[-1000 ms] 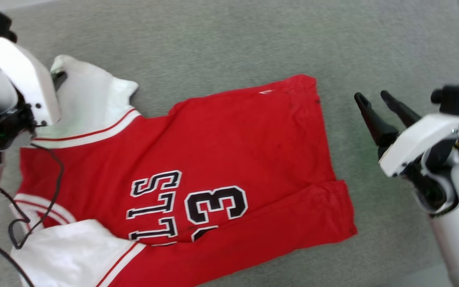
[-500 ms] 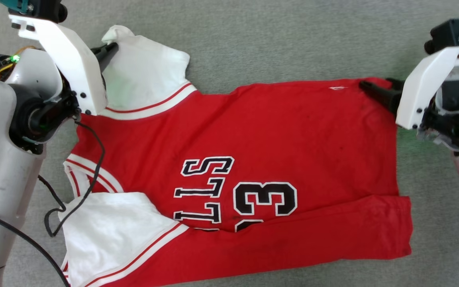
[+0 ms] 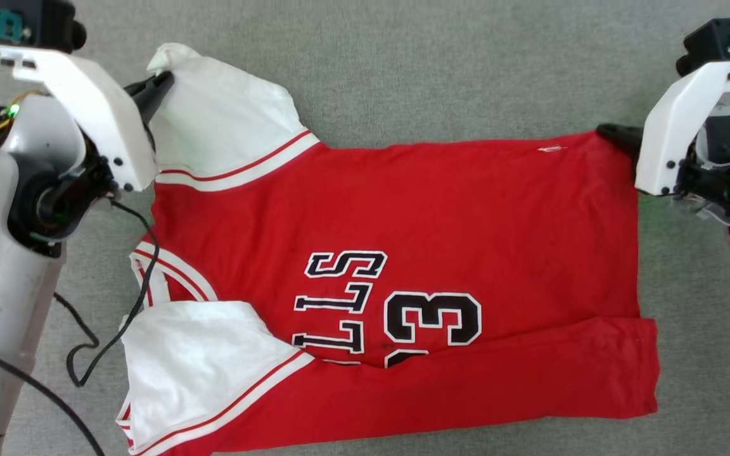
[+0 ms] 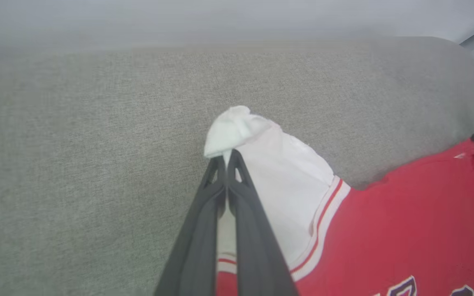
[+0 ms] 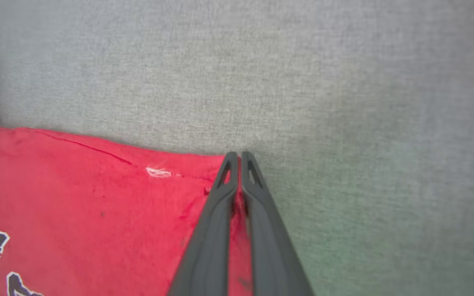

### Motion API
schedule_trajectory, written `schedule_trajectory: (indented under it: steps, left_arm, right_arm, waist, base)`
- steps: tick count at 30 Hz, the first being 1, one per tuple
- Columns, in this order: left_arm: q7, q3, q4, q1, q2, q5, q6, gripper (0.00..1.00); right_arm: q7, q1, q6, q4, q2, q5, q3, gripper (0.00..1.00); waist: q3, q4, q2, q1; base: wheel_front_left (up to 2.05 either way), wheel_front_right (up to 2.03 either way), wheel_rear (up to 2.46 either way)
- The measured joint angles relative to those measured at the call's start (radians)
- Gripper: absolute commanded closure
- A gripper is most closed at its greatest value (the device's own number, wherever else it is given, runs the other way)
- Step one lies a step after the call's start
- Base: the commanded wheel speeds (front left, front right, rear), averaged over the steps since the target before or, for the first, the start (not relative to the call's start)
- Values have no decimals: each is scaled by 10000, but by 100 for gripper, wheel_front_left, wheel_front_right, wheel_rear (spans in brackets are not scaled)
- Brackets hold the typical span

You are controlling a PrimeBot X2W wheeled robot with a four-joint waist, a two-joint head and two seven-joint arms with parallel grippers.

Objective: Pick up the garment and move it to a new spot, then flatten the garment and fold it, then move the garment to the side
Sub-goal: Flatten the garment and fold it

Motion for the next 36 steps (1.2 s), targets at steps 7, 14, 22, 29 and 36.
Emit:
schedule_trajectory:
  steps: [7, 14, 22, 29, 36]
  left_arm:
    - [-1018, 748, -782, 1999, 462, -368, 403, 100]
    - [-1942, 1402, -2027, 5028, 585, -836, 1135, 100]
    - [-2316, 1616, -2909, 8245, 280, -1482, 1829, 100]
    - [-2372, 1390, -2775, 9421, -104, -1875, 1724, 100]
    - [-3258, 1118, -2387, 9234, -562, -1392, 1423, 0]
  right_arm:
    - [-800, 1194, 0, -1007, -337, 2, -324, 100]
    - [-1058, 3216, 2, -1854, -376, -77, -560, 100]
    - [-1331, 5423, 2, -2445, -144, -2, -1053, 100]
    - [-1503, 6754, 2, -2546, 215, -192, -1496, 62]
    - [-2165, 7445, 10, -2999, 619, -587, -1791, 0]
  waist:
    - [-1209, -113, 0, -1]
    - [-2097, -211, 0, -1]
    - [-2497, -351, 0, 0]
    - [-2586, -410, 0, -1]
    - [-2742, -457, 0, 0]
  base:
    - [0, 0, 0]
    - [0, 0, 0]
    - [0, 0, 0]
    - [0, 0, 0]
    - [0, 0, 0]
